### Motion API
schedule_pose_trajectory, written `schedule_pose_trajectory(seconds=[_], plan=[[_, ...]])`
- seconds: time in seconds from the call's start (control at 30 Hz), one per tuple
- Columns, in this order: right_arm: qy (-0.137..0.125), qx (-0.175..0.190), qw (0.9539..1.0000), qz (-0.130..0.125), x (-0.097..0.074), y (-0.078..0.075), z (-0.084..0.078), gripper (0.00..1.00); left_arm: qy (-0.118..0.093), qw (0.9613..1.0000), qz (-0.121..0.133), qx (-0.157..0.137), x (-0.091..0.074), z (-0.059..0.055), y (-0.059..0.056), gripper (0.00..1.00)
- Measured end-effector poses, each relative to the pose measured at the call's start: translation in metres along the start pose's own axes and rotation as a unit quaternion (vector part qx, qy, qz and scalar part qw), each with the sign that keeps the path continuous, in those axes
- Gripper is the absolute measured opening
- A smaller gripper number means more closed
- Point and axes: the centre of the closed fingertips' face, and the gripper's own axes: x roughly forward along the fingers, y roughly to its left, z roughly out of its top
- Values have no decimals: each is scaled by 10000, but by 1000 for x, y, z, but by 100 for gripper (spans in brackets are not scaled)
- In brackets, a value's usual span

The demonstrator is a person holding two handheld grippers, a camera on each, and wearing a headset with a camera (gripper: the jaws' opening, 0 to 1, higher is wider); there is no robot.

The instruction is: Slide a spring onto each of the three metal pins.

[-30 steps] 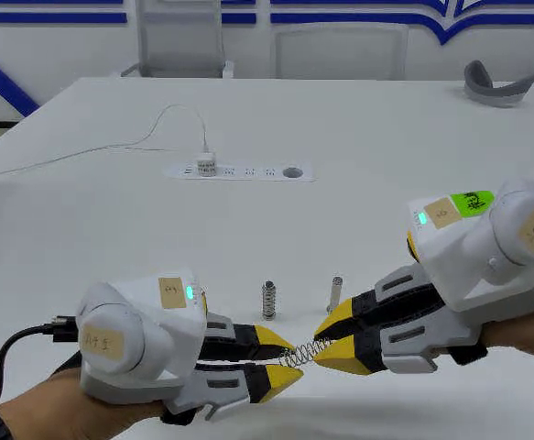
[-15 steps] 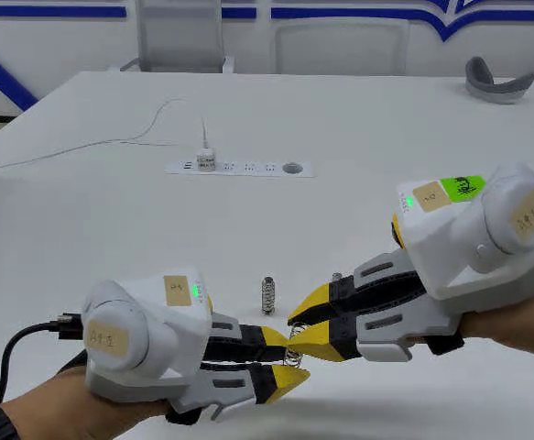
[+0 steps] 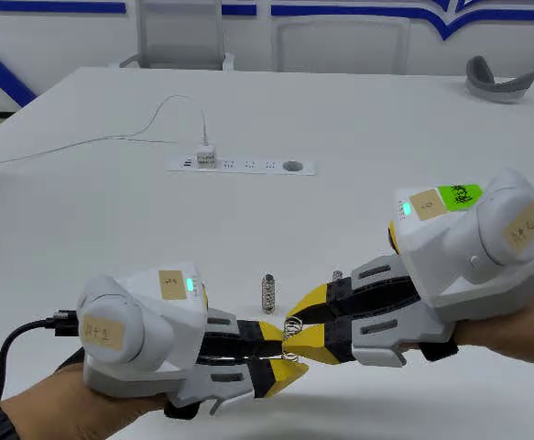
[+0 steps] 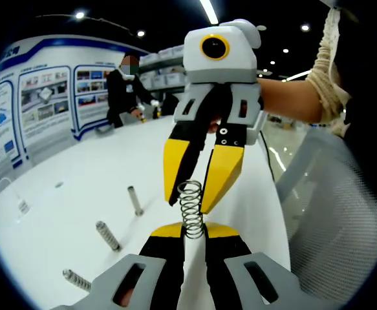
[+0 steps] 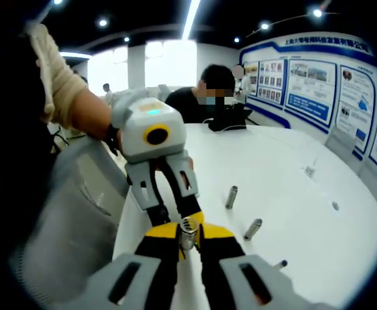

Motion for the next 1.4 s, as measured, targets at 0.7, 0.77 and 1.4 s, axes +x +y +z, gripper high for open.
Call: schedule_pose_trajectory(seconds=[0.7, 0.77, 1.4], plan=[[14, 70, 9997, -253, -7, -14, -1, 12, -16, 9994, 285, -201, -9, -3, 13, 26], [31, 76, 9995, -299, -9, -16, -3, 12, -5, 9993, 303, -234, -10, -4, 14, 29], [44, 238, 9973, -692, -22, -37, -11, 12, 3, 9957, 783, -486, -46, -19, 36, 38]])
